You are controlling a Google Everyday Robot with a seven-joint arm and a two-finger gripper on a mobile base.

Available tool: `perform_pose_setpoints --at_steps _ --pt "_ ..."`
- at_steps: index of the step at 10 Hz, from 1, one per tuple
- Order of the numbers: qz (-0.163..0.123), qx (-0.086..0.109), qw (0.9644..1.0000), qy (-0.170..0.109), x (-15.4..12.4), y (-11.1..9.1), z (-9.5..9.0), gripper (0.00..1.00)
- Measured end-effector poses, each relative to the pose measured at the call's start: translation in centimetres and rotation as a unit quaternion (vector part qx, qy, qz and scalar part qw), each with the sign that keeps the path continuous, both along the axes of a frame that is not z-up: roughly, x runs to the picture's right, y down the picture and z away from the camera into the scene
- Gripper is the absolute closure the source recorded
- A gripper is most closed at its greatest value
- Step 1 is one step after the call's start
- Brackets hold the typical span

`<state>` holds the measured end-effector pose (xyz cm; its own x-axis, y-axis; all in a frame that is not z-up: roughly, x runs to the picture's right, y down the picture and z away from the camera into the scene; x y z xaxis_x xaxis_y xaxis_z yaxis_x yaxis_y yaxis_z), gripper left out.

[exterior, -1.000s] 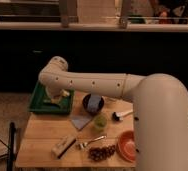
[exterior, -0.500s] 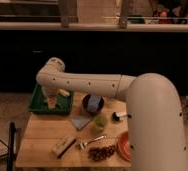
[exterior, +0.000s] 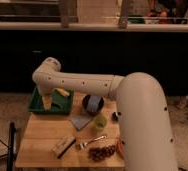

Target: Place pepper in table surface

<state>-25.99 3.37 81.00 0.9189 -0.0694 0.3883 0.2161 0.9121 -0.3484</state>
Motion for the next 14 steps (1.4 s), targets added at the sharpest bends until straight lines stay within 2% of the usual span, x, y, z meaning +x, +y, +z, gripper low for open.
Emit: perform_pose_setpoints --at_steps 4,7,11,14 --pt "0.003 0.010 0.9999 -0.004 -1.3 -1.3 2.1 0.20" --pt "-0.008 0.021 0.9997 -0.014 -1.5 -1.9 4.0 0.20" --pt "-0.039 0.027 0.9979 -0.045 -2.1 -1.1 5.6 0.20" --pt "-0.048 0.025 0.9969 -0.056 -2.0 -0.6 6.5 0.20"
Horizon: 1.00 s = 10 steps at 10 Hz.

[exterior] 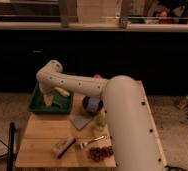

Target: Place pepper in table surface

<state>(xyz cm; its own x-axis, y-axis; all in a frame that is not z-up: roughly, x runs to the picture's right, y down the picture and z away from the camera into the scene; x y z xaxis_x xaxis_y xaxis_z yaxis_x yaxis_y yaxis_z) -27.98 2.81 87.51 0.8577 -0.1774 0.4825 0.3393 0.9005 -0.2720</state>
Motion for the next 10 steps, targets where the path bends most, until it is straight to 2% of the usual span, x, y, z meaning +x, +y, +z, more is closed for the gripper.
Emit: perform_pose_setpoints --at_steps 4,10 --pt "0.008 -0.007 0.9999 0.003 -0.4 -0.6 0.0 0.20" --pt "0.036 -0.039 0.9984 0.021 -0.8 0.7 0.2 0.20"
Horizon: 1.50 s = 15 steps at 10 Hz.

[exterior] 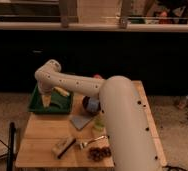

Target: Place pepper in table surface

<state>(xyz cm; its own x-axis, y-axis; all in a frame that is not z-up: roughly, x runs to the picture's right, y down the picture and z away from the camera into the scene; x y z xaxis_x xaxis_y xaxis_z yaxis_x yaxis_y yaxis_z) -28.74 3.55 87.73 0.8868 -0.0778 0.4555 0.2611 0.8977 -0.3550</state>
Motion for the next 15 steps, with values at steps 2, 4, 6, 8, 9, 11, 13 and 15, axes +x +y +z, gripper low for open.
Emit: perform_pose_setpoints --at_steps 2,4,6,8,9,11,13,15 --pt "0.007 -0.010 0.9999 0.006 0.4 0.3 0.6 0.20" --pt "0.012 -0.017 0.9997 0.010 0.7 0.7 1.4 0.20" --pt "0.016 -0.025 0.9995 0.012 0.9 1.1 2.4 0.20" --pt "0.024 -0.036 0.9990 0.014 1.0 2.0 3.7 0.20" --pt "0.027 -0.041 0.9987 0.015 1.1 2.4 4.2 0.20" --pt "0.034 -0.051 0.9980 0.017 1.4 3.3 5.3 0.20" --pt "0.040 -0.062 0.9970 0.020 1.7 4.4 6.1 0.20" --pt "0.046 -0.069 0.9963 0.023 2.4 5.0 6.6 0.27"
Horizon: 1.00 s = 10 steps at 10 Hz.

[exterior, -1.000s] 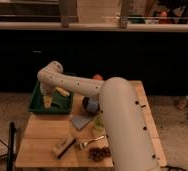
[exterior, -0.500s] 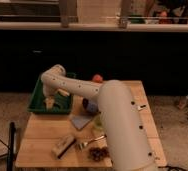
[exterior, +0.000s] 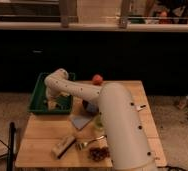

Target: Place pepper in table surface

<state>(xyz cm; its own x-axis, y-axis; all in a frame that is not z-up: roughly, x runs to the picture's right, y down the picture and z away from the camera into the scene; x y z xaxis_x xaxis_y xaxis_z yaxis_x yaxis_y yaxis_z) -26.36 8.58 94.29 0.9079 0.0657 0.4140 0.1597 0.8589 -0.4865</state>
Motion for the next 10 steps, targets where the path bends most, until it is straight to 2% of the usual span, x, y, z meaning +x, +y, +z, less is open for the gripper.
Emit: perform_pose_setpoints --at_steps 3,7,9,10 --pt "0.016 -0.005 0.9998 0.006 1.4 0.5 0.3 0.59" --pt "0.022 -0.002 0.9997 0.006 2.3 0.7 0.3 0.97" --pt "0.020 0.004 0.9998 0.007 2.8 0.1 -0.1 1.00" --pt "0.019 0.009 0.9998 0.005 3.0 -0.5 -0.9 1.00"
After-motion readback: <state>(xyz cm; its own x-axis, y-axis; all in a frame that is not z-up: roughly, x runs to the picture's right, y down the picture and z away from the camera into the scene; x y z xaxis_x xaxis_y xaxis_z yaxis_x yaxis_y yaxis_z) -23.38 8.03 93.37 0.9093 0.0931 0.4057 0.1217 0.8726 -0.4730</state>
